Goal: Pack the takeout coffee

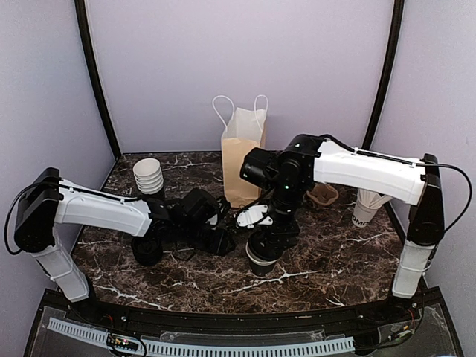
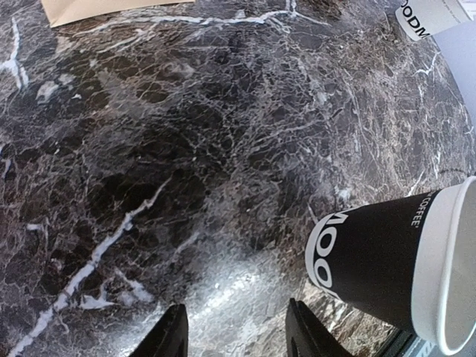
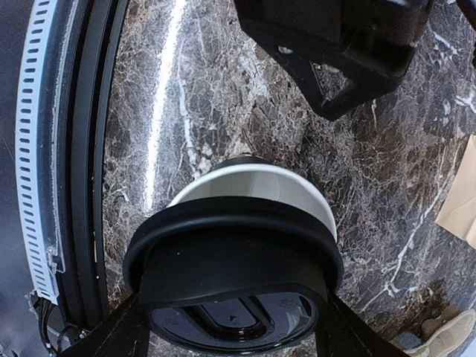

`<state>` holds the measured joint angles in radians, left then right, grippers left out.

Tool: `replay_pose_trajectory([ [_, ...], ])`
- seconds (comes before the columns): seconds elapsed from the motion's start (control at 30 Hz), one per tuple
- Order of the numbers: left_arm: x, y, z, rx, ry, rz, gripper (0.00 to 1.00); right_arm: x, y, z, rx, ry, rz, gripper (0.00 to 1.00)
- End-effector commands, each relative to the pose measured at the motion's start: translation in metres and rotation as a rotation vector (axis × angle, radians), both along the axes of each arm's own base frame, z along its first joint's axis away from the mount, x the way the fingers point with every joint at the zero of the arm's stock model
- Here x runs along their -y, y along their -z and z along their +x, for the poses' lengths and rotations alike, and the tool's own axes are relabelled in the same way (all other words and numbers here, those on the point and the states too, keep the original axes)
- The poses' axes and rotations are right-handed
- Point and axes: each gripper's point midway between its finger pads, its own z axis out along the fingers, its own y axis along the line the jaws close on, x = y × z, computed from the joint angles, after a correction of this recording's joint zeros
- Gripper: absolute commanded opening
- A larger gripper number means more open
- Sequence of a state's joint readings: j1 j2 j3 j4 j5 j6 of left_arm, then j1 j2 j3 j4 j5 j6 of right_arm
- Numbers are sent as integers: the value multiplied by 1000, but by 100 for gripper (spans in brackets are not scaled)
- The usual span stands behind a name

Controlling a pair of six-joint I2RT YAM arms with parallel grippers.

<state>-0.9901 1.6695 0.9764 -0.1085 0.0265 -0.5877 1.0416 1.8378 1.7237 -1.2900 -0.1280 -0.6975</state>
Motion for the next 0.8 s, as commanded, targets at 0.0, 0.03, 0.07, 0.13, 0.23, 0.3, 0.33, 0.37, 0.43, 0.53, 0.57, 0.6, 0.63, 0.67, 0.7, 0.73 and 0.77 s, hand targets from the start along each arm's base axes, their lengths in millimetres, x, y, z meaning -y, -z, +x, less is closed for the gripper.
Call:
replay_pose_trajectory([
  [0.0, -17, -5, 3, 28, -57, 5, 48, 1, -2, 2, 15, 18, -53, 74],
  [0.03, -20, -4, 2, 28, -59, 10, 48, -1, -1, 4, 19, 25, -56, 75],
  [0.07, -21, -3, 2, 30, -60, 15, 48, -2, 0, 6, 23, 30, -60, 75],
  [0.13, -24, -3, 2, 35, -61, 21, 48, -4, 2, 9, 36, 40, -61, 75],
  [0.23, -28, -1, 1, 35, -61, 28, 48, -5, 4, 10, 37, 40, -68, 76],
  [0.3, -29, 0, 0, 33, -58, 32, 48, -6, 6, 8, 29, 35, -71, 76],
  [0.33, -29, 0, 0, 34, -56, 34, 48, -6, 6, 7, 26, 32, -74, 76],
  [0.37, -29, 0, 0, 34, -56, 35, 48, -6, 6, 5, 23, 28, -75, 77],
  [0.43, -31, 0, 1, 35, -60, 37, 49, -7, 7, 1, 9, 23, -78, 78],
  [0.53, -32, -1, 2, 36, -68, 23, 48, -8, 10, 1, 4, 27, -85, 78],
  [0.57, -33, -2, 3, 36, -70, 18, 48, -8, 12, 1, 4, 26, -89, 78],
  [0.6, -33, -3, 3, 38, -75, 10, 49, -8, 13, 1, 3, 24, -92, 78],
  [0.63, -33, -4, 3, 41, -78, 3, 49, -8, 14, 1, 1, 23, -93, 78],
  [0.67, -35, -4, 3, 39, -84, 0, 49, -9, 14, 1, -1, 22, -93, 78],
  [0.7, -35, -4, 3, 38, -89, -5, 49, -10, 13, 1, -4, 23, -90, 78],
  [0.73, -37, -3, 2, 36, -90, -5, 49, -11, 13, 0, -7, 22, -93, 78],
  [0.77, -37, -3, 2, 33, -90, -8, 49, -12, 14, 0, -11, 21, -95, 78],
])
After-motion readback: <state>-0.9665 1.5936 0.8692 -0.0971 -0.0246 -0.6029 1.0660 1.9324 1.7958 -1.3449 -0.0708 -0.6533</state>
